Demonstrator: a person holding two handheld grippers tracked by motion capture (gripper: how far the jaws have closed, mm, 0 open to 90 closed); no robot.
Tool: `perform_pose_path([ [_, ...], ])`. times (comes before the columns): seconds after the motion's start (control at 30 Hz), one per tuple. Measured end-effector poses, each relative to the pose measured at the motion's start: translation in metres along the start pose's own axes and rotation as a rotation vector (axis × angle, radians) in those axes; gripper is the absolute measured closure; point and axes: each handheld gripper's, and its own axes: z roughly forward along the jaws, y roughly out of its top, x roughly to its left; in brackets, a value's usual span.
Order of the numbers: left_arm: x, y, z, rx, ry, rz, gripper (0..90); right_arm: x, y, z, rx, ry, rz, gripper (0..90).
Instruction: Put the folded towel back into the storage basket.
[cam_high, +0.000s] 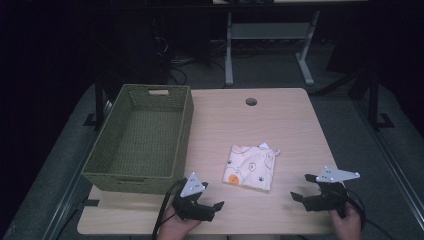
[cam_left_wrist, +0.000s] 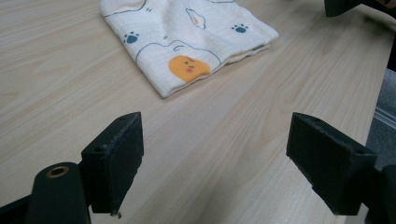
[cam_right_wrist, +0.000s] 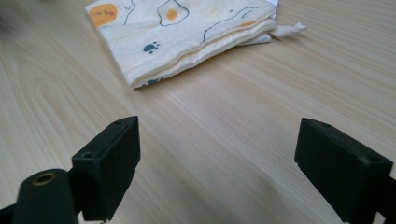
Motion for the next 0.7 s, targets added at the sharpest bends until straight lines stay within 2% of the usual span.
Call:
perform_pose_path([
  [0.27, -0.005, 0.008, 0.005, -0.005, -0.015, 0.014, 19.4, 0.0, 0.0, 0.0, -0.003, 0.001, -0.001, 13.7],
  [0.33, -0.006, 0.011, 0.006, 0.015, -0.011, 0.014, 19.8, 0.0, 0.0, 0.0, -0.002, 0.001, -0.001, 13.8],
  [0.37, -0.006, 0.015, 0.006, 0.025, -0.005, 0.03, 19.8, 0.001, 0.0, 0.0, -0.004, 0.0, 0.0, 13.8],
  [0.43, -0.007, 0.017, 0.006, 0.024, -0.005, 0.029, 20.3, 0.0, 0.0, 0.0, -0.005, 0.0, 0.0, 13.8],
  [0.57, -0.008, 0.023, 0.007, 0.037, 0.001, 0.05, 20.3, -0.002, -0.001, 0.003, 0.0, -0.005, 0.016, 13.8],
  [0.6, -0.007, 0.027, 0.009, 0.049, 0.002, 0.067, 20.3, -0.002, -0.001, 0.003, 0.0, -0.004, 0.012, 13.8],
  [0.7, -0.006, 0.033, 0.012, 0.048, -0.003, 0.075, 20.3, -0.002, -0.001, 0.002, -0.009, -0.002, 0.01, 13.8],
])
